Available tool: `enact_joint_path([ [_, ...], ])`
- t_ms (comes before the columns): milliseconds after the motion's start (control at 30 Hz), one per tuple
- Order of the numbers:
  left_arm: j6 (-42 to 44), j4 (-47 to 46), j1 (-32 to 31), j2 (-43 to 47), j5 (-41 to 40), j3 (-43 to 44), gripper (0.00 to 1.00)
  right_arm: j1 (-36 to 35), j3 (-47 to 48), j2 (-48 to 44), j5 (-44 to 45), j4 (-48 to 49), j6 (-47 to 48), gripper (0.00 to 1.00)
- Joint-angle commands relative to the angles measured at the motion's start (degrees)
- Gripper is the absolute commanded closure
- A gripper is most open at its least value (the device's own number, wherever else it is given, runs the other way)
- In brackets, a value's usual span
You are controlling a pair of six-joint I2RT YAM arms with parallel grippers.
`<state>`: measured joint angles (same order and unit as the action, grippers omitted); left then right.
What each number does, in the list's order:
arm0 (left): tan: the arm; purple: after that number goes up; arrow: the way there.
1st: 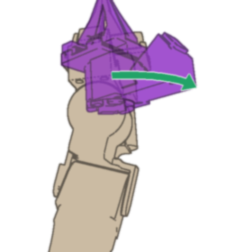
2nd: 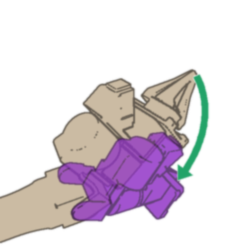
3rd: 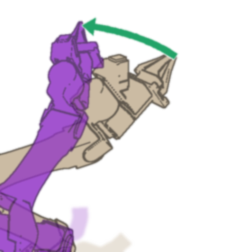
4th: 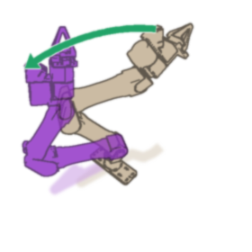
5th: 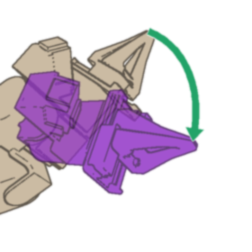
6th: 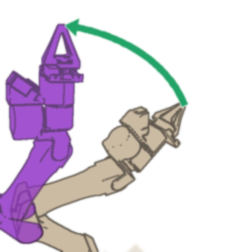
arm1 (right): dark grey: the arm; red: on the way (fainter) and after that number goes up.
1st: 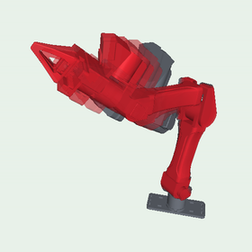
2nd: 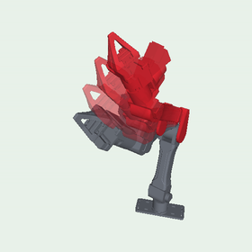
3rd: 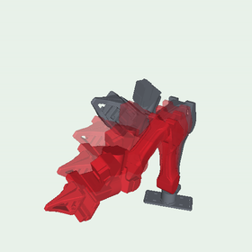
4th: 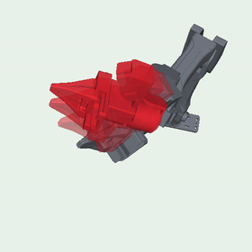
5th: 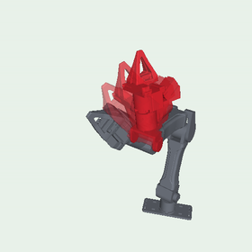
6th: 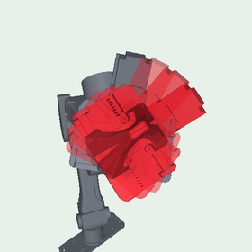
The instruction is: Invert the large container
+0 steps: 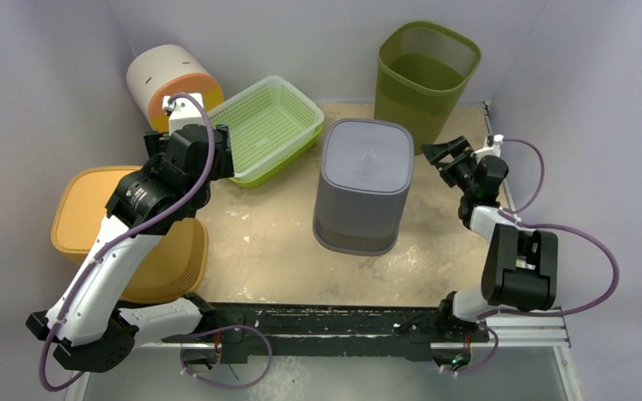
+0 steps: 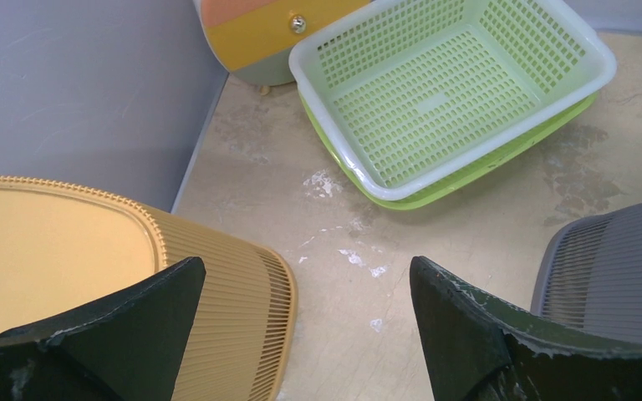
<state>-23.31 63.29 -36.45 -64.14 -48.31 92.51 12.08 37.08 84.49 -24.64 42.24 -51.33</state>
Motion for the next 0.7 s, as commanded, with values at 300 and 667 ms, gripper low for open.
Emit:
enact_joint_path([
  [300,-0.47,-6.0,-0.12,2.48,1.76,-3.62,0.1,-3.61,9.75,-26.33,12.57,-29.27,20.11,0.0],
  [667,0.19,-6.82,-0.16,1.49,3.49,2.58,0.1,-32.44,35.67,-18.37,24.63,-42.43,30.79,0.0],
])
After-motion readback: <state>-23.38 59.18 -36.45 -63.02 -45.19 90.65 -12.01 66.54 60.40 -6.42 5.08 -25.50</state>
